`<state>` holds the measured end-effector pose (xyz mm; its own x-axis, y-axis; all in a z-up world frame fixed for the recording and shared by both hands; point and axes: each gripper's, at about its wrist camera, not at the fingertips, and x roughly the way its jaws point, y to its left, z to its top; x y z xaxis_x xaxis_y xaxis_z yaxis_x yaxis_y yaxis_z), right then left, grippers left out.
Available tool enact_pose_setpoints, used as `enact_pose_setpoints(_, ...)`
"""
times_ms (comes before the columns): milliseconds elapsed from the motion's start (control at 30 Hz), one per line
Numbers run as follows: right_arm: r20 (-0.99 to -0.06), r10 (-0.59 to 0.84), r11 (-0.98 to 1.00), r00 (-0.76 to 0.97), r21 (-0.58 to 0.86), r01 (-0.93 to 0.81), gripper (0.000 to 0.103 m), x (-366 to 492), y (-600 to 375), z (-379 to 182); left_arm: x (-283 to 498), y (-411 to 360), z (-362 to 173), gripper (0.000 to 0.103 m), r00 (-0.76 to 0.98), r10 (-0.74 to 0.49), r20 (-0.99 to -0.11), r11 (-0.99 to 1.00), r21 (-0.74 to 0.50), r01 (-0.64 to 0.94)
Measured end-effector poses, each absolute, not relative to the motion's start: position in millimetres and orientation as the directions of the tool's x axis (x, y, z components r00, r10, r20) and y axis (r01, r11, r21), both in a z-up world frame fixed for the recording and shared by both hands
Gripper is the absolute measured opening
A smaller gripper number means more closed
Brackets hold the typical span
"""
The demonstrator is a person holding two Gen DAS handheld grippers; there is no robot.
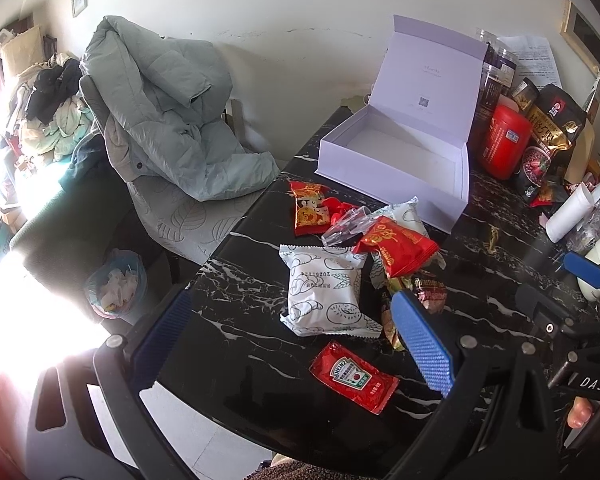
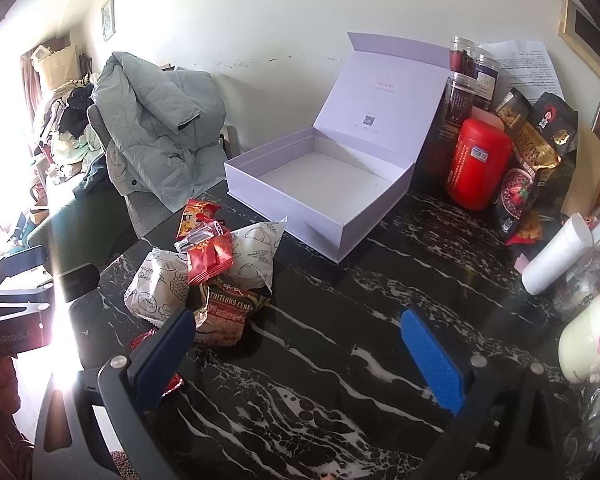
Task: Organize objects
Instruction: 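Move both tools toward the snack packets on the table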
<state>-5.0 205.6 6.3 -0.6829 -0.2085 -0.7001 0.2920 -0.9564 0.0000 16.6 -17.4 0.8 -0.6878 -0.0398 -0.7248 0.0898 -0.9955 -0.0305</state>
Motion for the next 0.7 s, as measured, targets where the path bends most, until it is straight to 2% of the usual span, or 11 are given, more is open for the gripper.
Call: enact_pose_setpoints(700, -0.723, -0.219, -0.956, -0.655, 0.024, 0.293, 0.103, 20, 218, -12, 41, -2, -21, 0.101, -0.642, -0.012, -0.766, -0.995, -0.051, 0.08)
